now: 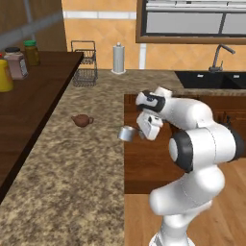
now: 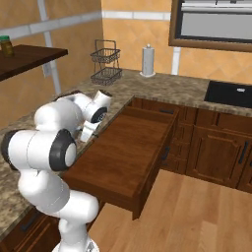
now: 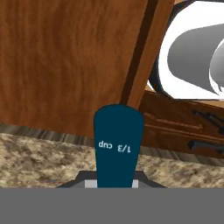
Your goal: Pick the measuring cup from the drawer and place it on the counter.
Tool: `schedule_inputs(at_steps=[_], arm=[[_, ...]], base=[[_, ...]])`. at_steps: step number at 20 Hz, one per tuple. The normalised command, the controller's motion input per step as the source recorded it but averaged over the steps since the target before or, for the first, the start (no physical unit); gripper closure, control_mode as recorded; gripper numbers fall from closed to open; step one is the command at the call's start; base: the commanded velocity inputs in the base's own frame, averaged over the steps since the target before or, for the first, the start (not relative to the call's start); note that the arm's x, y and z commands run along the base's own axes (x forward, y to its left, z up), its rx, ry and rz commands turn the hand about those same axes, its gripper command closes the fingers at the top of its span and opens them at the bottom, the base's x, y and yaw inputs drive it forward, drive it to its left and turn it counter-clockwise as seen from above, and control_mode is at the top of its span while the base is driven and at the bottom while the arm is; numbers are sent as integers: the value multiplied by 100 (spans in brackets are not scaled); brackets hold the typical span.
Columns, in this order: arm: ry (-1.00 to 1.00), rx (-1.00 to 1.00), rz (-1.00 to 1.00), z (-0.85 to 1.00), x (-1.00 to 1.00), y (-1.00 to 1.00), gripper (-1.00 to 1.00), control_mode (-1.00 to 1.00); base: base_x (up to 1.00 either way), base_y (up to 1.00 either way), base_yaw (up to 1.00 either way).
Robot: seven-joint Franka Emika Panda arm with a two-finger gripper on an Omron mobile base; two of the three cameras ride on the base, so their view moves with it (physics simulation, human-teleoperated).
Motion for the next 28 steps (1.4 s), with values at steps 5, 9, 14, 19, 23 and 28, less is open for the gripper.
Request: schedule_inputs(at_steps=[5, 9, 14, 19, 23, 28], arm=[[0, -25, 0, 2, -10, 100, 100, -100], [10, -23, 0, -25, 21, 100, 100, -100], [5, -16, 0, -42, 13, 90, 100, -100], [-13, -7, 1, -57, -1, 14, 100, -100], [-16, -2, 1, -50, -3, 3, -100, -100], [-19, 0, 0, 44, -36, -5, -100, -100]], base=[[0, 0, 0], [0, 0, 0], [0, 0, 0], [0, 0, 0], [0, 0, 0], [0, 0, 0]])
